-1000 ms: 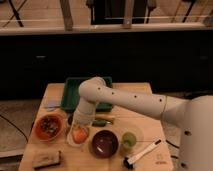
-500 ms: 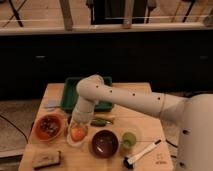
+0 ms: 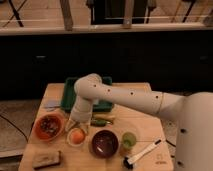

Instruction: Place apple in paper cup

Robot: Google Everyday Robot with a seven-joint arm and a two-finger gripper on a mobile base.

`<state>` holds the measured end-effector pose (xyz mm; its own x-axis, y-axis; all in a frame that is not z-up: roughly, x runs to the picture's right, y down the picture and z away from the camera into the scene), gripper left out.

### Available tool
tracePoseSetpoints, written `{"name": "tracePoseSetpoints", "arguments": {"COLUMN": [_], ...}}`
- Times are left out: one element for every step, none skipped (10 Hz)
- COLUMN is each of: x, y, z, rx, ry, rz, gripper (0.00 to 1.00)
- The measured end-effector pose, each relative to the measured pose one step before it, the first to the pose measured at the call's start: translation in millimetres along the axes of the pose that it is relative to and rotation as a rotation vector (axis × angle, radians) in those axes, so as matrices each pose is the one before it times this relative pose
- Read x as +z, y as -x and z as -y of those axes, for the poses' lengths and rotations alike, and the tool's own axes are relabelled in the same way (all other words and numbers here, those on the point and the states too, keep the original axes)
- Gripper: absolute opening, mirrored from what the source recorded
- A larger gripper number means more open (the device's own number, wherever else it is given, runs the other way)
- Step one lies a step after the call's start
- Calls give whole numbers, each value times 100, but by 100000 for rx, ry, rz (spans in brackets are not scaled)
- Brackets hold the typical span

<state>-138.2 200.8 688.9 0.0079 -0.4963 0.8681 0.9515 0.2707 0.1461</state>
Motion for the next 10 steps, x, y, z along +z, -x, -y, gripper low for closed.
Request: {"name": "tracePoseSetpoints", "arguments": {"x": [7,-19,5,7,9,24,36,-25,-1,2], "y": [-18,3,21,12,18,-5,9,-19,-42,15], "z": [-43,-27,15,1,9,-9,-75,-111,47,108], "rx": [77,39,-64,-44,-134,-134,-174,-161,-201,-296], "ry": [299,129,150,71,31,-30,53,-93,-371,-236], "rz": [117,80,125,53,71,61,2,-193,-286,-130], "gripper": [80,80,80,80,80,80,80,80,80,80]}}
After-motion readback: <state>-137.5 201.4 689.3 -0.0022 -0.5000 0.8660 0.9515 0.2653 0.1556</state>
